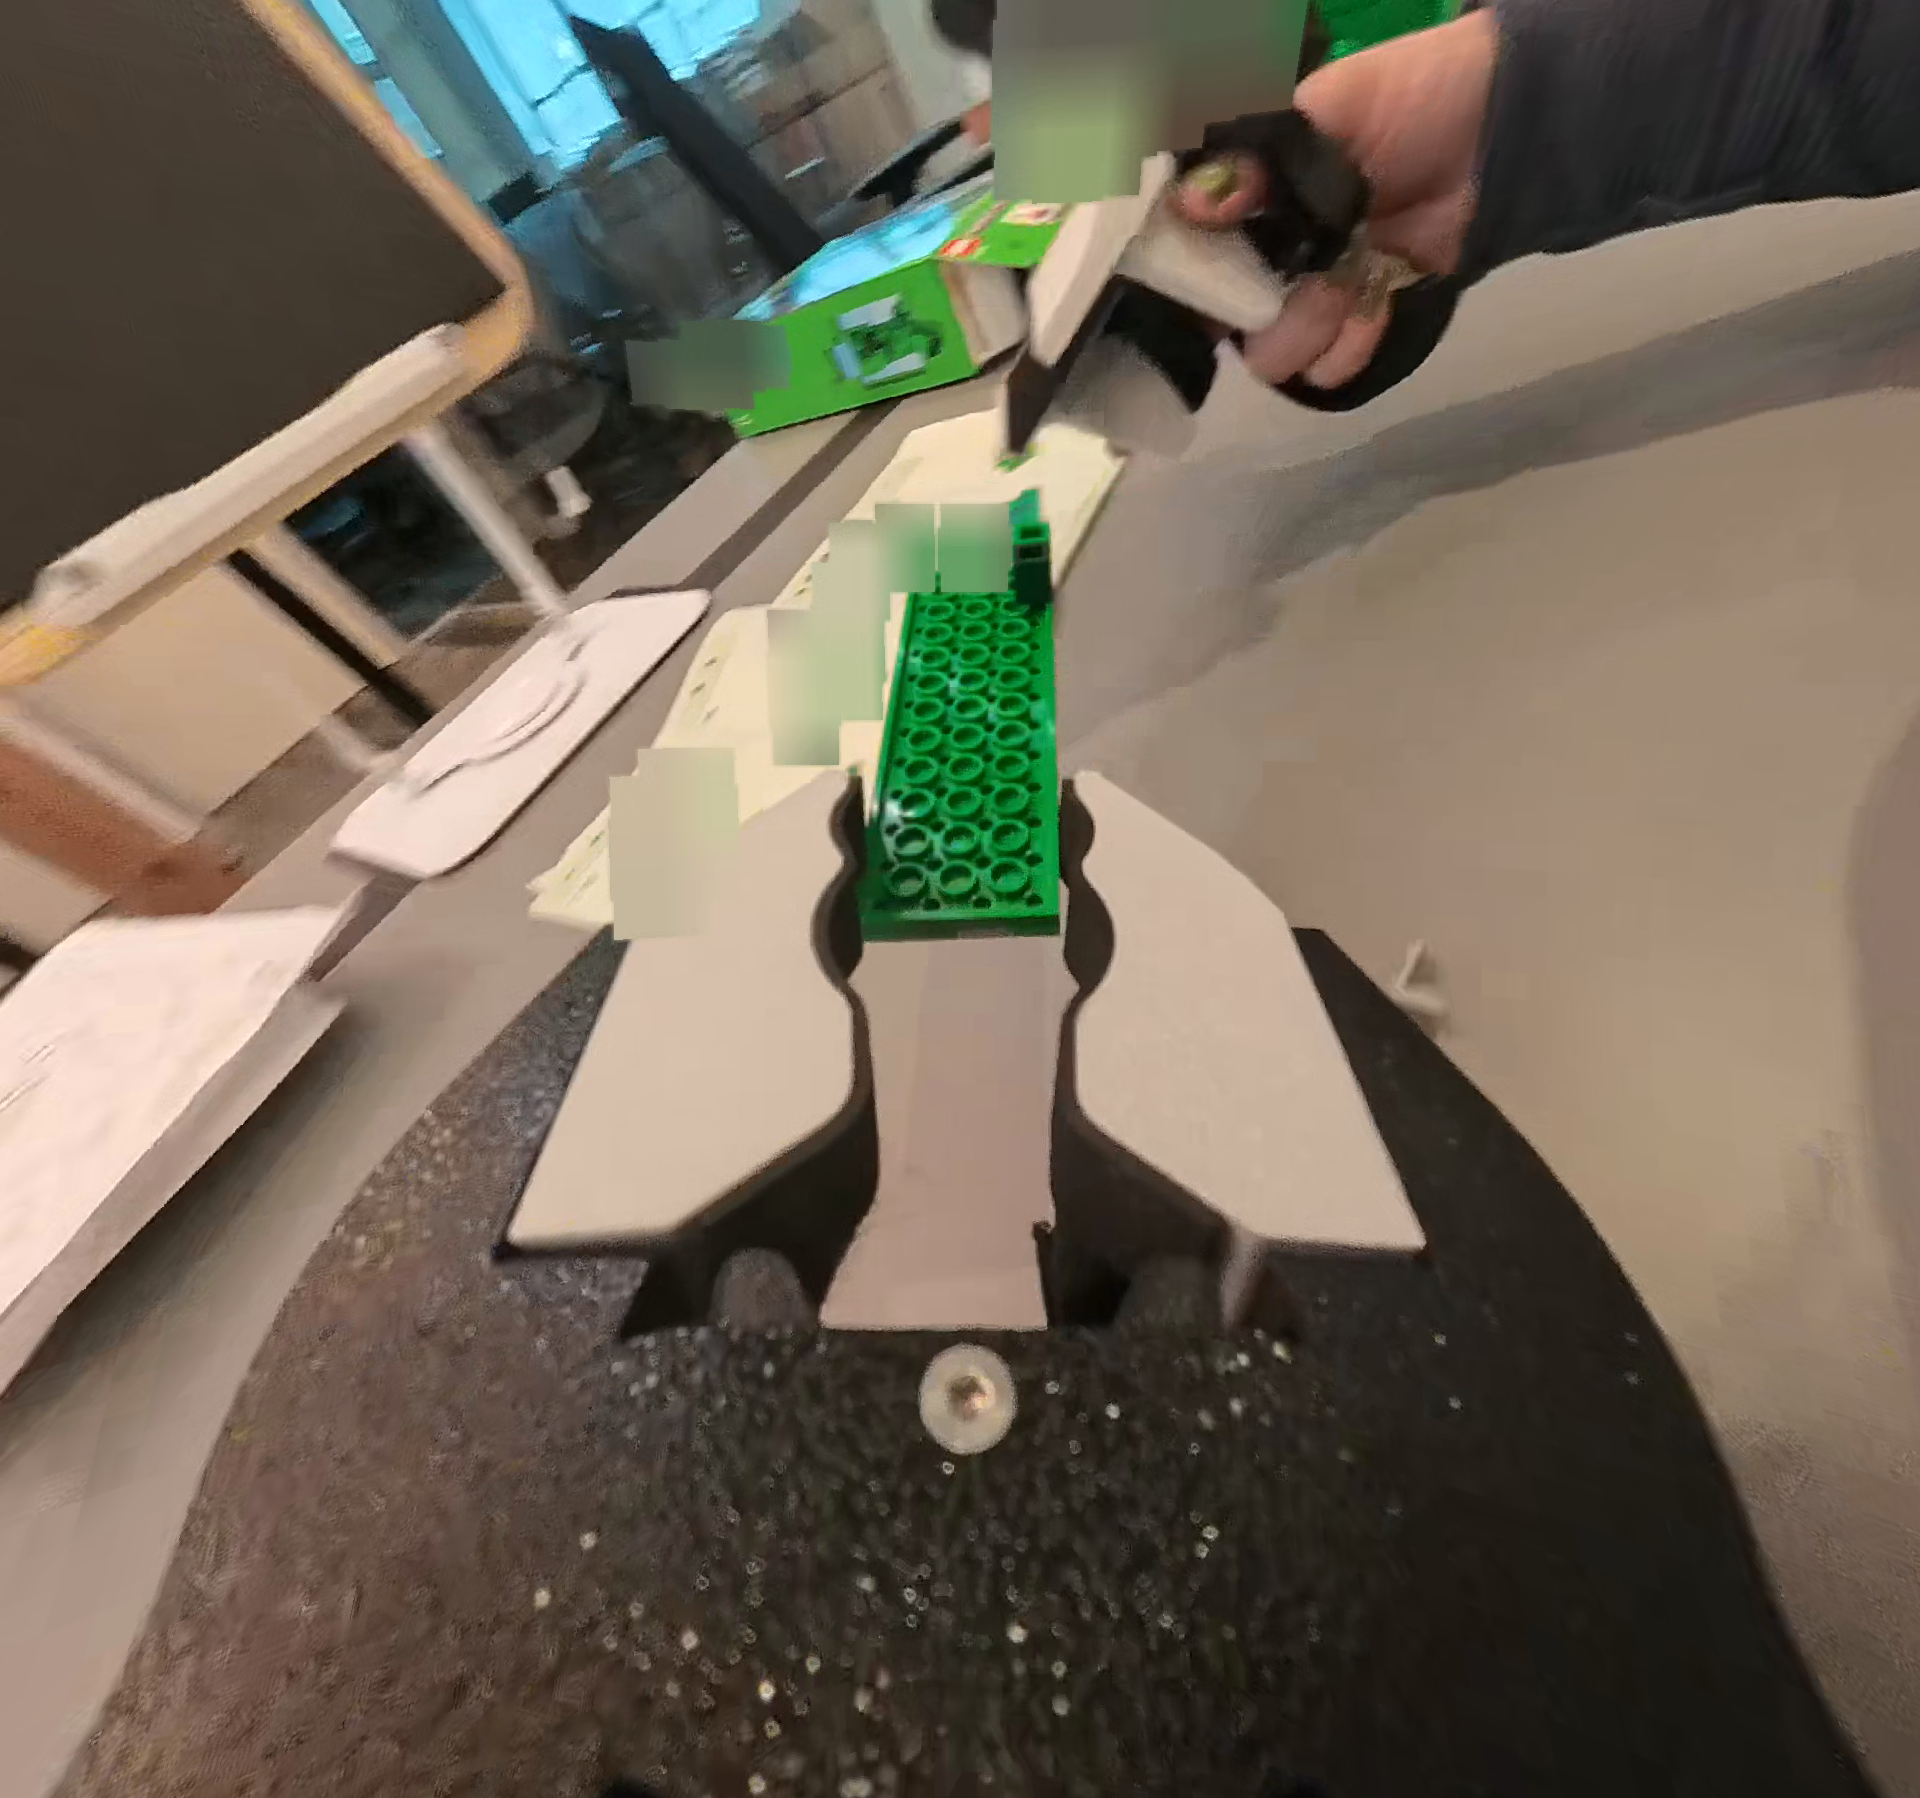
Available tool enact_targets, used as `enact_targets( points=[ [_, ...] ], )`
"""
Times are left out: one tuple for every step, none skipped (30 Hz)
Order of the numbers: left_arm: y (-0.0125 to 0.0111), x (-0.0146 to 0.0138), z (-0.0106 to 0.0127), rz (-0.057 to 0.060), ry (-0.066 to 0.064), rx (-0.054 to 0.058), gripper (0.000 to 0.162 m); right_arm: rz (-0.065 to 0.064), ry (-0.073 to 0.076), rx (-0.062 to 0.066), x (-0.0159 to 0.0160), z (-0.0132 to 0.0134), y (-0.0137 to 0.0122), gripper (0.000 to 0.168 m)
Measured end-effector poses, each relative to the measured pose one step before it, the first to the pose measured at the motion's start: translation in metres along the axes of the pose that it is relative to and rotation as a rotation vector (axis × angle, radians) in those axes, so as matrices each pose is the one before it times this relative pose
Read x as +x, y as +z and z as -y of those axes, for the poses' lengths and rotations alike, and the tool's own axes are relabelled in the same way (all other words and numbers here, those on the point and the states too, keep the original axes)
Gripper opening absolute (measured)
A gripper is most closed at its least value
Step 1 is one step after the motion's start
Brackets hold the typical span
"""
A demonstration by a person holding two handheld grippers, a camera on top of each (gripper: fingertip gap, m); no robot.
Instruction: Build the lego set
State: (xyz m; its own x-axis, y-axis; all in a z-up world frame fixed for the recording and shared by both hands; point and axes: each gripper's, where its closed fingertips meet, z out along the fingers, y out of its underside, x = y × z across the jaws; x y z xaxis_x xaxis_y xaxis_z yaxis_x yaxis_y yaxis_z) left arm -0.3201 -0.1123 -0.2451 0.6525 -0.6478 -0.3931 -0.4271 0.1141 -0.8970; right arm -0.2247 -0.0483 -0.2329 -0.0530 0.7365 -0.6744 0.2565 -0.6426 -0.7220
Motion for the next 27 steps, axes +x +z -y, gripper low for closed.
enact_targets(
  points=[
    [-0.01202,-0.00687,-0.00495,0.0553,-0.0092,-0.0105,0.035,-0.0328,-0.067,0.0006,0.00146,0.00261,0.00448,0.029],
    [-0.01095,-0.00721,-0.00542,0.0493,-0.0168,-0.0085,0.035,-0.0252,-0.0672,-0.0057,0.00105,0.00222,0.0064,0.03],
    [-0.00999,-0.00754,-0.00525,0.0437,-0.0234,-0.0072,0.035,-0.02,-0.0622,-0.0036,0.00079,0.00251,0.00804,0.03],
    [-0.00933,-0.00975,-0.00501,0.0511,-0.0278,-0.0079,0.035,-0.0182,-0.0505,-0.0067,0.00105,0.0024,0.00955,0.029],
    [-0.00879,-0.01206,-0.00475,0.0604,-0.0299,-0.0098,0.035,-0.0118,-0.0416,-0.0108,0.0005,0.00207,0.01061,0.029],
    [-0.00824,-0.01398,-0.00423,0.0684,-0.0306,-0.0081,0.035,-0.0102,-0.034,-0.0132,0.00077,0.00192,0.0116,0.029],
    [-0.00748,-0.01586,-0.00417,0.0809,-0.0303,-0.004,0.035,-0.0065,-0.0311,-0.018,0.0006,0.0014,0.01216,0.029],
    [-0.00618,-0.0168,-0.00404,0.0851,-0.0282,-0.002,0.035,-0.0013,-0.0308,-0.0177,-0.00002,0.00156,0.01258,0.029],
    [-0.00482,-0.01677,-0.00315,0.0839,-0.0272,0.0,0.035,0.0105,-0.0319,-0.0241,-0.0015,0.00065,0.01312,0.029],
    [-0.00353,-0.01614,-0.00192,0.0843,-0.0272,0.0053,0.035,0.012,-0.0287,-0.0367,-0.00125,-0.00083,0.01314,0.029],
    [-0.00249,-0.01368,-0.00094,0.0737,-0.0205,0.0064,0.035,0.0013,-0.0248,-0.0387,0.00018,-0.00099,0.01286,0.028],
    [-0.00142,-0.00956,-0.00101,0.0534,-0.0073,-0.0019,0.035,0.0051,-0.0231,-0.0311,-0.00066,-0.00008,0.01239,0.028],
    [-0.00055,-0.0049,-0.00195,0.0291,0.0054,-0.0092,0.035,0.0103,-0.0198,-0.0225,-0.00182,0.00112,0.01204,0.027],
    [0.00025,-0.00097,-0.00222,0.0104,0.0088,-0.0119,0.035,0.0047,-0.0137,-0.0189,-0.00127,0.00132,0.01163,0.026],
    [0.00077,0.00112,-0.00192,0.0001,0.0084,-0.0118,0.035,0.0164,-0.0065,-0.0222,-0.00328,0.00076,0.01151,0.026],
    [0.00099,0.00179,-0.00114,-0.0021,0.012,-0.0089,0.035,0.0218,0.0013,-0.029,-0.00402,0.00001,0.0111,0.026],
    [0.00098,0.00172,-0.0007,-0.0006,0.0158,-0.0058,0.035,0.0137,0.0107,-0.0357,-0.00272,-0.0012,0.01072,0.026],
    [0.00071,0.00151,-0.00045,-0.0005,0.0149,-0.0043,0.035,-0.008,0.0268,-0.0484,0.00051,-0.00324,0.01041,0.024],
    [0.00078,0.00173,-0.00036,-0.0039,0.0111,-0.0028,0.035,-0.0367,0.0368,-0.0416,0.004,-0.00299,0.00978,0.023],
    [0.00052,0.00158,-0.00023,-0.0055,0.0066,-0.002,0.035,-0.0201,0.0279,-0.0183,0.00031,-0.00099,0.00915,0.023],
    [0.00047,0.00082,-0.0002,-0.0024,0.0039,-0.0021,0.035,-0.0119,0.0314,-0.0002,-0.0026,0.00078,0.00794,0.021],
    [0.00028,0.00006,-0.00018,0.0003,0.0023,-0.0014,0.035,-0.0286,0.0225,0.0019,-0.00149,0.00055,0.00715,0.02],
    [0.00007,-0.0003,-0.00002,0.0006,-0.0008,0.0005,0.035,-0.0275,-0.0068,-0.0067,-0.00251,-0.00082,0.00654,0.018],
    [-0.00022,-0.00051,0.00004,0.0007,-0.0044,0.0014,0.035,-0.0468,-0.0143,-0.0191,-0.00011,-0.00229,0.00586,0.018],
    [-0.00017,-0.00082,0.00003,0.0011,-0.0066,0.0014,0.035,-0.0414,-0.0213,-0.0206,-0.00057,-0.00225,0.00506,0.018],
    [-0.00015,-0.00065,-0.00003,0.0006,-0.0076,0.0017,0.035,-0.0367,-0.0155,-0.0117,-0.00054,-0.00089,0.00408,0.018],
    [-0.00014,-0.00045,0.00015,-0.0009,-0.0068,0.002,0.035,-0.0247,-0.0104,-0.0019,-0.00117,0.00045,0.00332,0.018]
  ],
)
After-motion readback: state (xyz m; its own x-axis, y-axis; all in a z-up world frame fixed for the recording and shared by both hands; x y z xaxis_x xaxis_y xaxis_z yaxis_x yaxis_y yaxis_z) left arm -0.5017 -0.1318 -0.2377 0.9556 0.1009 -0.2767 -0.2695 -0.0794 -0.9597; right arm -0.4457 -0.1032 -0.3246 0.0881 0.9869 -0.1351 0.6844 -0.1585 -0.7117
